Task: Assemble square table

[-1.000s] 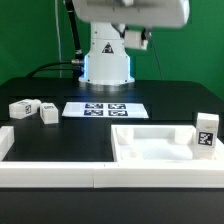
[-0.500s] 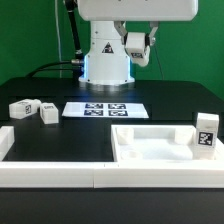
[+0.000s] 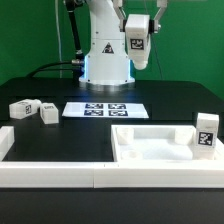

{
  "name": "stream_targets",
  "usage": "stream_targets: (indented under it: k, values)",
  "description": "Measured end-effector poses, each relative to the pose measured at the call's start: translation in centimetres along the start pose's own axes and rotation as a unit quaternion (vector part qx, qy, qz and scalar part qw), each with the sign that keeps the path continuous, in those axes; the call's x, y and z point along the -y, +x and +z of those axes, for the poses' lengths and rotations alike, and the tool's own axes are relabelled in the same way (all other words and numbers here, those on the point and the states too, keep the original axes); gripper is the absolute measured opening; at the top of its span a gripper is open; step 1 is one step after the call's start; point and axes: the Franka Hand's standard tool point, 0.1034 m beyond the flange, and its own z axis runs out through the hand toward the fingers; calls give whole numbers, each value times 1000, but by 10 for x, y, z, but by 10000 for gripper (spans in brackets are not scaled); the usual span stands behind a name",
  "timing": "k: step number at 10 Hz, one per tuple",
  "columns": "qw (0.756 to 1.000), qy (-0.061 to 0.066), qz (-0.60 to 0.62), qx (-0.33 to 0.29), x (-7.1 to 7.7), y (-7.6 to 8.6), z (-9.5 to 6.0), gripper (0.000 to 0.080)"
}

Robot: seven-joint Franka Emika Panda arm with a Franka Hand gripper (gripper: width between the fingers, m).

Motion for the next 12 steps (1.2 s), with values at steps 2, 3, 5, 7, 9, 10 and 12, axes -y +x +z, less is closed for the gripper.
stream_targets:
  k: [2, 3, 5, 7, 9, 10, 12]
  values:
    - [999, 16, 1, -46, 7, 0, 3, 288]
    - [999, 17, 1, -50, 8, 0, 5, 288]
    - [995, 25, 19, -97, 9, 27, 38, 288]
    - [989, 29, 55, -133, 31, 56, 39, 288]
    - [990, 29, 57, -130, 29, 54, 41, 288]
    - [990, 29, 56, -130, 29, 54, 41, 288]
    - [990, 27, 55, -128, 28, 52, 44, 288]
